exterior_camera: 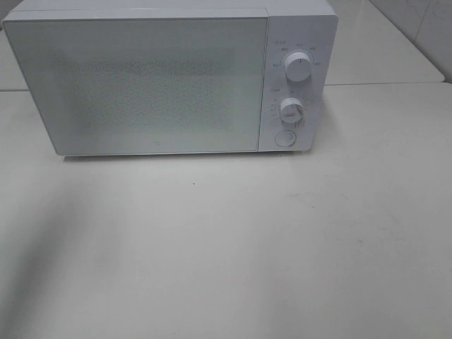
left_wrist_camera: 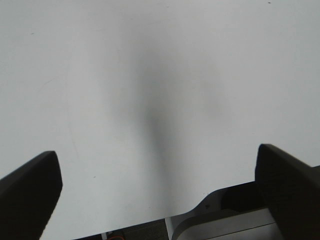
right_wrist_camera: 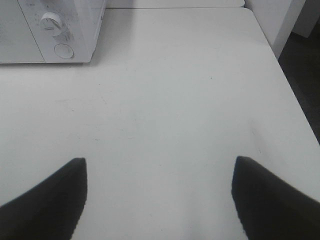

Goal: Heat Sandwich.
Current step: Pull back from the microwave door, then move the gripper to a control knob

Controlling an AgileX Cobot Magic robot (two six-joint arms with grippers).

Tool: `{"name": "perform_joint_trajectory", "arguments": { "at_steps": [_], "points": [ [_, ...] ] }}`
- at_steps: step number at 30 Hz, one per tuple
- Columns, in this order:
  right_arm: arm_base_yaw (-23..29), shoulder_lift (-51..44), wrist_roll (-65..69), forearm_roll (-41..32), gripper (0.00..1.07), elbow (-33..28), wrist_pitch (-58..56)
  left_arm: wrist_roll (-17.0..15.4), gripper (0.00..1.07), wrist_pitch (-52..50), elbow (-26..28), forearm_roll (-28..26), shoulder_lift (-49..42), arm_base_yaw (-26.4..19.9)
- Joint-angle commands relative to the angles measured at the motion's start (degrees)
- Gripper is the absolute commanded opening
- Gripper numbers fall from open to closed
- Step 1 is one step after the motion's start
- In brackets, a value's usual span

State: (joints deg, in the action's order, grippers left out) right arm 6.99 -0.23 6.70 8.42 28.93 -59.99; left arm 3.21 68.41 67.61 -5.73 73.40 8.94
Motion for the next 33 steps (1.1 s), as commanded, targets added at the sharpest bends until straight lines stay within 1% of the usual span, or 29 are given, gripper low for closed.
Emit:
{"name": "perform_joint_trajectory", "arguments": {
  "at_steps": [1, 2, 4, 5, 6, 7, 8, 9, 11, 12, 16, 17, 18, 19, 22, 26, 27, 28, 29, 30, 31, 33],
  "points": [
    [-0.3, -1.5, -0.5, -0.1, 0.76, -0.1, 0.5, -0.3, 1.01, 0.9, -2.7, 0.8, -3.4, -3.2],
    [-0.3, -1.5, -0.5, -0.1, 0.76, -0.1, 0.5, -0.3, 1.01, 0.9, -5.2, 0.9, -5.6, -5.4],
    [-0.3, -1.5, -0.5, -0.1, 0.76, -0.1, 0.5, 0.1, 1.01, 0.9, -7.6, 0.9, -7.8, -7.4],
    [-0.3, -1.5, -0.5, -0.1, 0.76, -0.1, 0.5, 0.1, 1.01, 0.9, -7.6, 0.9, -7.8, -7.4],
    [-0.3, -1.5, -0.5, -0.1, 0.76, -0.1, 0.5, 0.7, 1.01, 0.9, -9.0, 0.9, -8.8, -8.1],
    [-0.3, -1.5, -0.5, -0.1, 0.76, -0.1, 0.5, 0.9, 1.01, 0.6, -11.9, 0.9, -11.6, -9.7],
    [-0.3, -1.5, -0.5, -0.1, 0.76, -0.1, 0.5, 0.9, 1.01, 0.6, -13.1, 0.9, -12.7, -10.3],
    [-0.3, -1.5, -0.5, -0.1, 0.76, -0.1, 0.5, 0.9, 1.01, 0.6, -13.1, 0.9, -12.7, -10.3],
    [-0.3, -1.5, -0.5, -0.1, 0.76, -0.1, 0.5, 0.9, 1.01, 0.3, -15.8, 1.0, -15.8, -11.1],
    [-0.3, -1.5, -0.5, -0.1, 0.76, -0.1, 0.5, 0.9, 1.01, 0.2, -18.4, 1.3, -19.1, -11.2],
    [-0.3, -1.5, -0.5, -0.1, 0.76, -0.1, 0.5, 0.9, 1.01, -0.6, -21.9, 1.3, -23.6, -11.2],
    [-0.3, -1.5, -0.5, -0.1, 0.76, -0.1, 0.5, 1.0, 1.01, -1.7, -24.3, 1.3, -27.3, -11.2],
    [-0.3, -1.5, -0.5, -0.1, 0.76, -0.1, 0.5, 1.0, 1.01, -2.2, -25.2, 1.3, -29.2, -11.2],
    [-0.3, -1.5, -0.5, -0.1, 0.76, -0.1, 0.5, 1.0, 1.01, -2.2, -25.2, 1.3, -29.2, -11.2],
    [-0.3, -1.5, -0.5, -0.1, 0.76, -0.1, 0.5, 1.2, 1.01, -2.6, -28.5, 1.3, -36.4, -11.2],
    [-0.3, -1.5, -0.5, -0.1, 0.76, -0.1, 0.5, 1.3, 1.01, -2.6, -30.4, 1.2, -41.5, -11.2],
    [-0.3, -1.5, -0.5, -0.1, 0.76, -0.1, 0.5, 2.3, 1.01, -2.8, -31.6, 0.5, -45.0, -11.2],
    [-0.3, -1.5, -0.5, -0.1, 0.76, -0.1, 0.5, 3.1, 1.01, -3.0, -32.2, 0.1, -46.4, -11.2],
    [-0.3, -1.5, -0.5, -0.1, 0.76, -0.1, 0.5, 3.1, 1.01, -3.0, -32.2, 0.1, -46.4, -11.2],
    [-0.3, -1.5, -0.5, -0.1, 0.76, -0.1, 0.5, 4.0, 1.01, -3.5, -33.0, -0.5, -48.1, -11.2],
    [-0.3, -1.5, -0.5, -0.1, 0.76, -0.1, 0.5, 5.3, 1.01, -4.5, -34.9, -2.1, -51.1, -11.2],
    [-0.3, -1.5, -0.5, -0.1, 0.76, -0.1, 0.5, 6.3, 1.01, -5.4, -36.1, -3.4, -54.1, -11.2]
  ]
}}
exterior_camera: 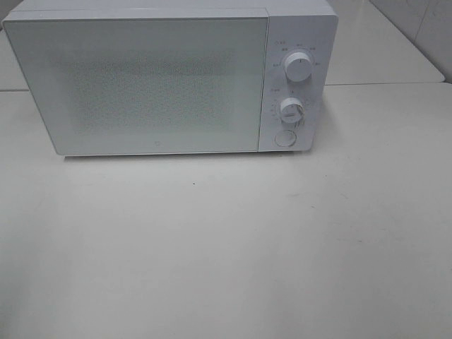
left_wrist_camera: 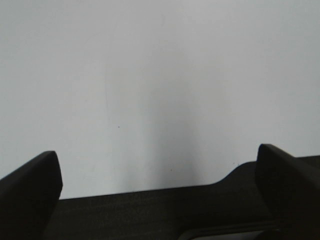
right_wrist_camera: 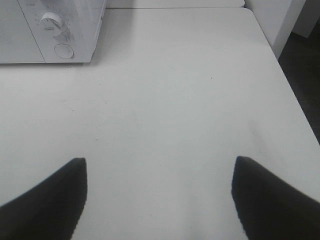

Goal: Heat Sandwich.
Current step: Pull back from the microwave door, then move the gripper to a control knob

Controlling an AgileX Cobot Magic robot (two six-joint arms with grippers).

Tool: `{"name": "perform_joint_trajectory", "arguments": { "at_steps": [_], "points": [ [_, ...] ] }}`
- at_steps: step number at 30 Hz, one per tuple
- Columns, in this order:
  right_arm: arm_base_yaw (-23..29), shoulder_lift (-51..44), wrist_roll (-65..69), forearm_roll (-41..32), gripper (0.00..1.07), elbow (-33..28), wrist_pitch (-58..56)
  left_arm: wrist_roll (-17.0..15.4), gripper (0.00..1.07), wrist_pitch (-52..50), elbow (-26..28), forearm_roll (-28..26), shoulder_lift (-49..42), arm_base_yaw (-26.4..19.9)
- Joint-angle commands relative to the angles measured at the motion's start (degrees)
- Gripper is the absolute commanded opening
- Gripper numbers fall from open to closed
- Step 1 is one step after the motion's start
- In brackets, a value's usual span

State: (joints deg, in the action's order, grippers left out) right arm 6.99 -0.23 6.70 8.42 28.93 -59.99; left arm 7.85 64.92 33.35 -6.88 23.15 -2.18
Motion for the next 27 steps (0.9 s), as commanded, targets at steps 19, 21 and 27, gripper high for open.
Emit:
{"name": "perform_joint_trajectory", "arguments": {
  "at_steps": [19, 21, 27],
  "points": [
    [-0.3, -1.5, -0.5, -0.1, 0.76, -0.1, 0.5, -2.6, 1.01, -5.4, -5.0, 1.4, -24.9, -0.1],
    [-0.3, -1.5, -0.5, -0.1, 0.76, -0.1, 0.5, -2.6, 1.01, -5.4, -5.0, 1.4, -24.9, -0.1],
    [-0.3, -1.5, -0.5, -0.2, 0.76, -0.1, 0.5, -2.6, 1.01, -5.4, -5.0, 1.6, -24.9, -0.1]
  ]
}}
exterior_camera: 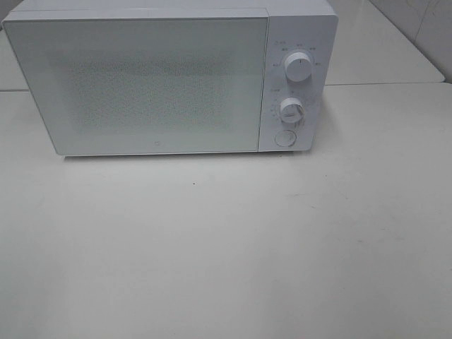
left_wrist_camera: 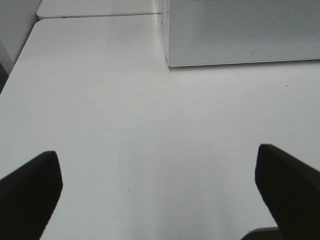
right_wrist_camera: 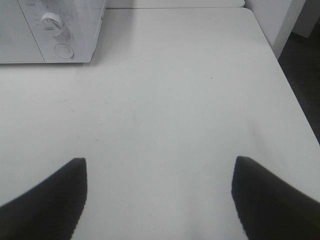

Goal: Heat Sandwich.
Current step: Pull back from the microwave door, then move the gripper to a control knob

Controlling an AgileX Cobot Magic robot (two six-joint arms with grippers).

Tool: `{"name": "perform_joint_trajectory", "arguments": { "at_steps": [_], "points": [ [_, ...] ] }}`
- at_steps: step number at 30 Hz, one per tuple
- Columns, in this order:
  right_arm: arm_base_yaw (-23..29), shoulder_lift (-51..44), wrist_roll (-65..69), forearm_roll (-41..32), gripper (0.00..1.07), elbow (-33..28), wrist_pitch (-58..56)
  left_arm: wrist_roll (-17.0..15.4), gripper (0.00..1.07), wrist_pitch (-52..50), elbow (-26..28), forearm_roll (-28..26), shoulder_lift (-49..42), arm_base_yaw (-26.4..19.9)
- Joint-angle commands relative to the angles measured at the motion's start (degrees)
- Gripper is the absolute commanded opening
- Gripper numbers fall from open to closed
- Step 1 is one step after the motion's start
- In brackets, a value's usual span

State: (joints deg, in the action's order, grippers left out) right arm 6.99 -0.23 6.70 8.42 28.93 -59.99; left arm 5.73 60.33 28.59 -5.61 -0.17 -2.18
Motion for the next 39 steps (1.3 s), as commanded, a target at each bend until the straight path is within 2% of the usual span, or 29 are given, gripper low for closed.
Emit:
{"name": "perform_joint_trajectory", "arguments": {
  "at_steps": [1, 39],
  "points": [
    [-0.3, -1.5, -0.5, -0.2, 0.76, -0.1, 0.5, -0.5, 1.01, -0.8, -0.2, 0.3, -1.6, -0.1],
    [-0.3, -1.5, -0.5, -0.1, 0.76, -0.1, 0.5, -0.5, 1.01, -0.8, -0.2, 0.3, -1.5, -0.1]
  ]
}}
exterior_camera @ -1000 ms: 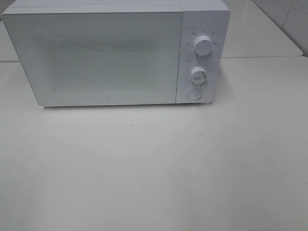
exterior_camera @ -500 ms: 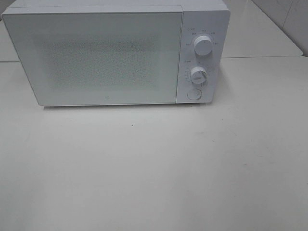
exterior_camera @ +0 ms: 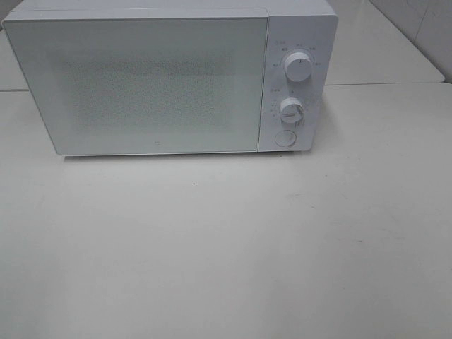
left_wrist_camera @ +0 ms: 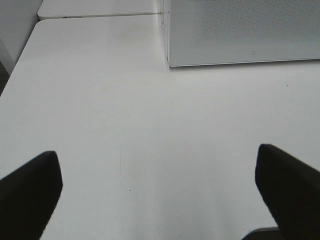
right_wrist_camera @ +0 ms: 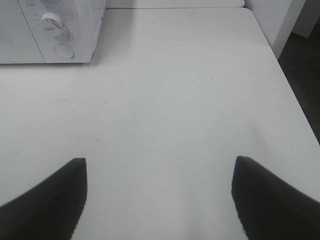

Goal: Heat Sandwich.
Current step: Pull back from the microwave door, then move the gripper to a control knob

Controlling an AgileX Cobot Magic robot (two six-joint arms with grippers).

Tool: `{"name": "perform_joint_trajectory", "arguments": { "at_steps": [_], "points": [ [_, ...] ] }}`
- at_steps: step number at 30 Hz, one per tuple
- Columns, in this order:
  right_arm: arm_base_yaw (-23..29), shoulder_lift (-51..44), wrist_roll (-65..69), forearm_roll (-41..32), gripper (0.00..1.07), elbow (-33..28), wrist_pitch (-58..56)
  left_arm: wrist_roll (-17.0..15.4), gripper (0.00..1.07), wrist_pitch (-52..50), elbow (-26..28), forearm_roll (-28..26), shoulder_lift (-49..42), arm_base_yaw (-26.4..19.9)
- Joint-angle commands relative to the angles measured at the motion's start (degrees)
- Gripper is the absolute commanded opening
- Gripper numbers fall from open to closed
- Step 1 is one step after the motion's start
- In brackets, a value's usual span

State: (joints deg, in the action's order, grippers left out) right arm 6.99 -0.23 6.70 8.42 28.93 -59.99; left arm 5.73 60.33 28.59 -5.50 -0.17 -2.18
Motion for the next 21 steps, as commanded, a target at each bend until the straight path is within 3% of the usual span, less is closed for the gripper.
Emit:
{"name": "perform_joint_trajectory", "arguments": {
  "at_steps": [1, 11, 21],
  "points": [
    [-0.3, -1.5, -0.5, -0.1, 0.76, -0.1, 0.5, -0.5, 1.01, -0.8, -0.2, 0.2, -1.5, -0.1],
    [-0.3, 0.6, -2.0, 0.3, 0.87, 0.4, 1.3, -0.5, 1.01, -0.8, -0.2, 0.2, -1.5, -0.1],
    [-0.3, 9.3, -1.4, 1.1, 0.86, 1.3, 11.2, -0.5, 1.01, -0.8, -0.2, 0.2, -1.5, -0.1]
  ]
}}
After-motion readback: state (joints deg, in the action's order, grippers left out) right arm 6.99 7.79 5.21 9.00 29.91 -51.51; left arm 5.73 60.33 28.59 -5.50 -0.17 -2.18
